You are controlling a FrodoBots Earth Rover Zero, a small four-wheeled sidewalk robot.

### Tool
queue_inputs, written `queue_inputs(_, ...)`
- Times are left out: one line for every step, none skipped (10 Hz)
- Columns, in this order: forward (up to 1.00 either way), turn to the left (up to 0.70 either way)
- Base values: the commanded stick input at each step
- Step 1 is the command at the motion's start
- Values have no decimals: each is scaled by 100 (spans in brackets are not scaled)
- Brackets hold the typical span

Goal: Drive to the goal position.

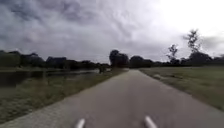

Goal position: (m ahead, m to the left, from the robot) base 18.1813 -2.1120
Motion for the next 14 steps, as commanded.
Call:
queue_inputs(69, 3)
queue_inputs(69, 3)
queue_inputs(69, 3)
queue_inputs(69, 3)
queue_inputs(69, 3)
queue_inputs(69, 3)
queue_inputs(69, 3)
queue_inputs(69, 3)
queue_inputs(69, 3)
queue_inputs(69, 3)
queue_inputs(69, 3)
queue_inputs(69, 3)
queue_inputs(69, 3)
queue_inputs(69, 3)
